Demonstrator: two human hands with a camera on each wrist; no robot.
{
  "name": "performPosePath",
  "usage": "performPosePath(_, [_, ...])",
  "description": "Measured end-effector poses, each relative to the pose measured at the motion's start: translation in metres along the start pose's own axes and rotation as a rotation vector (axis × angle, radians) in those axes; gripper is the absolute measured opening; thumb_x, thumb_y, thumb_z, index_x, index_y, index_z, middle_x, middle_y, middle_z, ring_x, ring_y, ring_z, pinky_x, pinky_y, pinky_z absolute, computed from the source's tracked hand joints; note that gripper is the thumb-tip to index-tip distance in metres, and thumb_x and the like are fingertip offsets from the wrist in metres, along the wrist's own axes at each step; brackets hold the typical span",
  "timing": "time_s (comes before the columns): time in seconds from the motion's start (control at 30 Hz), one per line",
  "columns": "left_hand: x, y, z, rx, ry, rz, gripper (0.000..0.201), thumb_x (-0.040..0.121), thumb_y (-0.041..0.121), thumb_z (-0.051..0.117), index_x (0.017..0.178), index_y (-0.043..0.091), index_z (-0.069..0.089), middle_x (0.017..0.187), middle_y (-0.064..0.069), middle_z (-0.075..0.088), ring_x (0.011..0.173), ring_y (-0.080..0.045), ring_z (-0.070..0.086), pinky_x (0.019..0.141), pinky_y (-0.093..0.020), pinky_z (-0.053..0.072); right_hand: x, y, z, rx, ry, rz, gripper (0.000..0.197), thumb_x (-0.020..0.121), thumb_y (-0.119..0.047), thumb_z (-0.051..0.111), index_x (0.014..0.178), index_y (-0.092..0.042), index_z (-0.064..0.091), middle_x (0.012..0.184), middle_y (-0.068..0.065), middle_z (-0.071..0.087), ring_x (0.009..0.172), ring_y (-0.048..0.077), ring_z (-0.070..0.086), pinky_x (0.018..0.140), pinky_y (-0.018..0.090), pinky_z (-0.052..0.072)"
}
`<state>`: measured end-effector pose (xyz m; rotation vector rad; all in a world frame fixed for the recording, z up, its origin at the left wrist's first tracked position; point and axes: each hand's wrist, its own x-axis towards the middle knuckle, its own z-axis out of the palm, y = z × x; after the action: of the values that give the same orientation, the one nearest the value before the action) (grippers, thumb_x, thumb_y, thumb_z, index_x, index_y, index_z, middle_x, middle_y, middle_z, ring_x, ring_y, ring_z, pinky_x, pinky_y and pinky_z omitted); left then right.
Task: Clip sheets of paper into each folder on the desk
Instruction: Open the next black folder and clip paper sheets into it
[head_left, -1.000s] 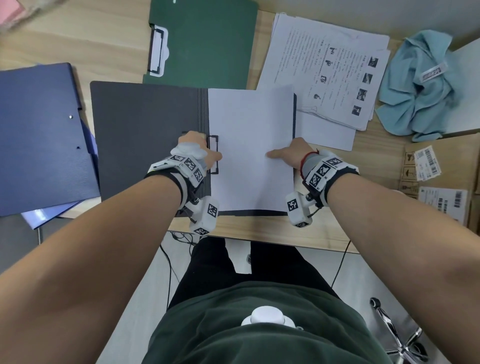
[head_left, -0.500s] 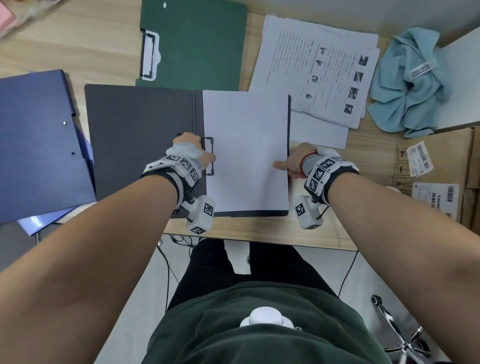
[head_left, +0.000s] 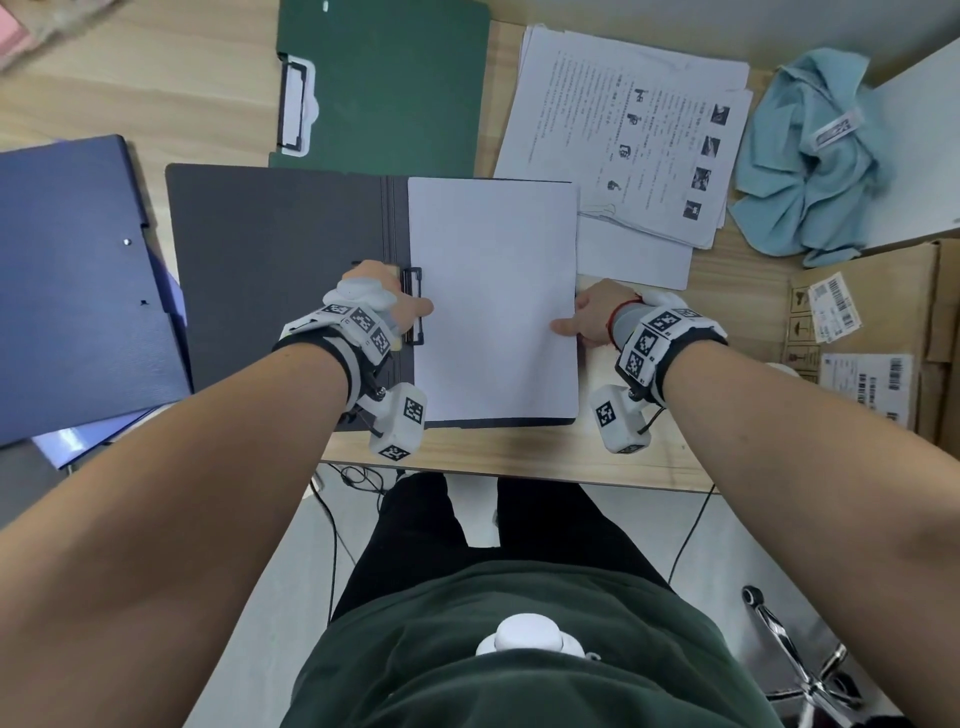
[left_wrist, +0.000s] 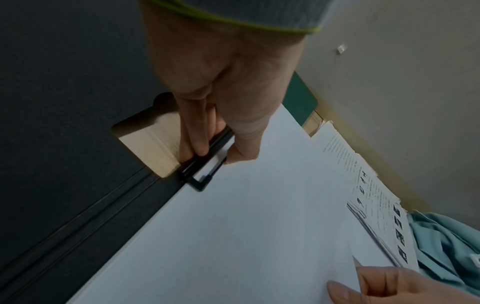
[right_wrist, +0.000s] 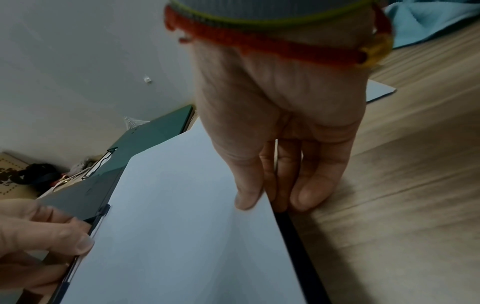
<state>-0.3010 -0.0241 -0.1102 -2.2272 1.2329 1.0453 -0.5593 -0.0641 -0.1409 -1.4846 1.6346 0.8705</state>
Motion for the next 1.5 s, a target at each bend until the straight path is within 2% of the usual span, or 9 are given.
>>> performPosePath(0.17, [0.002, 0.001, 0.000, -0.022, -0.025, -0.002, 0.037, 0.083, 0.046, 0.067, 0.100, 0.013, 0.067, 0.071, -0.001, 0.059, 0.057, -0.018, 0.052, 0.061, -0.027, 0.044, 0.002, -0.003, 0.002, -0.082, 0.011, -0.025, 0.040, 0.088, -0.061, 0.058, 0.082, -0.022, 0.052, 0.100, 0.002, 0.056, 0.092, 0.023, 0.053, 0.087, 0.032, 0.047])
performPosePath(0.37, [0.007, 0.000, 0.002, -0.017, -0.030, 0.005, 0.033, 0.082, 0.043, 0.068, 0.099, 0.015, 0.066, 0.078, -0.001, 0.063, 0.060, -0.019, 0.054, 0.063, -0.027, 0.045, 0.010, -0.006, 0.003, -0.211, 0.015, -0.026, 0.063, 0.087, -0.066, 0.055, 0.109, -0.008, 0.067, 0.110, 0.006, 0.069, 0.104, 0.027, 0.065, 0.095, 0.037, 0.053])
performPosePath(0.63, [0.012, 0.003, 0.003, 0.023, -0.032, -0.001, 0.028, 0.083, 0.042, 0.069, 0.095, 0.018, 0.061, 0.081, -0.001, 0.062, 0.072, -0.021, 0.058, 0.070, -0.030, 0.048, 0.011, -0.014, 0.002, -0.322, 0.017, 0.087, 0.065, 0.079, -0.075, 0.056, 0.090, -0.011, 0.061, 0.077, 0.002, 0.060, 0.058, 0.020, 0.051, 0.060, 0.030, 0.040])
performPosePath(0.83, [0.009, -0.006, -0.003, 0.003, -0.036, -0.027, 0.052, 0.079, 0.067, 0.063, 0.074, 0.015, 0.057, 0.067, -0.001, 0.059, 0.054, -0.018, 0.052, 0.058, -0.027, 0.041, 0.007, -0.025, -0.003, -0.310, 0.024, 0.119, 0.064, 0.075, -0.071, 0.065, 0.096, -0.011, 0.059, 0.093, 0.005, 0.066, 0.088, 0.027, 0.066, 0.085, 0.034, 0.053])
performPosePath(0.93, [0.008, -0.028, -0.017, -0.169, 0.060, -0.032, 0.052, 0.076, 0.064, 0.068, 0.096, 0.017, 0.064, 0.093, -0.006, 0.069, 0.076, -0.028, 0.064, 0.068, -0.033, 0.048, -0.004, -0.053, -0.016, -0.253, 0.130, -0.015, 0.047, 0.083, -0.055, 0.063, 0.094, -0.009, 0.061, 0.089, 0.004, 0.067, 0.081, 0.028, 0.063, 0.075, 0.032, 0.050])
performPosePath(1.03, [0.008, -0.060, -0.034, -0.255, 0.203, -0.134, 0.079, 0.072, 0.061, 0.075, 0.130, 0.014, 0.050, 0.132, -0.012, 0.052, 0.113, -0.034, 0.059, 0.090, -0.044, 0.047, -0.016, -0.101, -0.020, -0.041, 0.217, -0.236, 0.041, 0.088, -0.043, 0.061, 0.114, -0.012, 0.062, 0.115, 0.006, 0.063, 0.094, 0.029, 0.062, 0.079, 0.033, 0.050])
performPosePath(1.2, [0.013, -0.122, -0.042, -0.216, 0.248, -0.342, 0.106, 0.070, 0.065, 0.075, 0.147, 0.013, 0.024, 0.146, -0.018, 0.035, 0.135, -0.037, 0.038, 0.105, -0.050, 0.037, -0.029, -0.179, 0.004, -0.010, 0.187, -0.347, 0.059, 0.087, -0.038, 0.060, 0.138, -0.013, 0.043, 0.136, 0.011, 0.043, 0.109, 0.035, 0.057, 0.084, 0.040, 0.051])
performPosePath(1.33, [0.013, -0.163, -0.048, -0.152, 0.159, -0.421, 0.118, 0.068, 0.076, 0.068, 0.151, 0.008, 0.018, 0.139, -0.019, 0.048, 0.126, -0.038, 0.050, 0.096, -0.046, 0.044, -0.033, -0.203, 0.028, -0.195, 0.176, -0.216, 0.059, 0.077, -0.035, 0.063, 0.128, -0.013, 0.043, 0.138, 0.013, 0.028, 0.107, 0.036, 0.049, 0.076, 0.043, 0.046])
performPosePath(1.5, [0.020, -0.196, -0.070, -0.103, 0.119, -0.317, 0.096, 0.059, 0.089, 0.057, 0.119, 0.013, 0.060, 0.107, -0.012, 0.067, 0.096, -0.034, 0.064, 0.082, -0.038, 0.053, -0.038, -0.211, 0.030, -0.193, 0.152, -0.184, 0.071, 0.075, -0.041, 0.064, 0.134, -0.013, 0.037, 0.148, 0.014, 0.017, 0.117, 0.040, 0.043, 0.089, 0.046, 0.047])
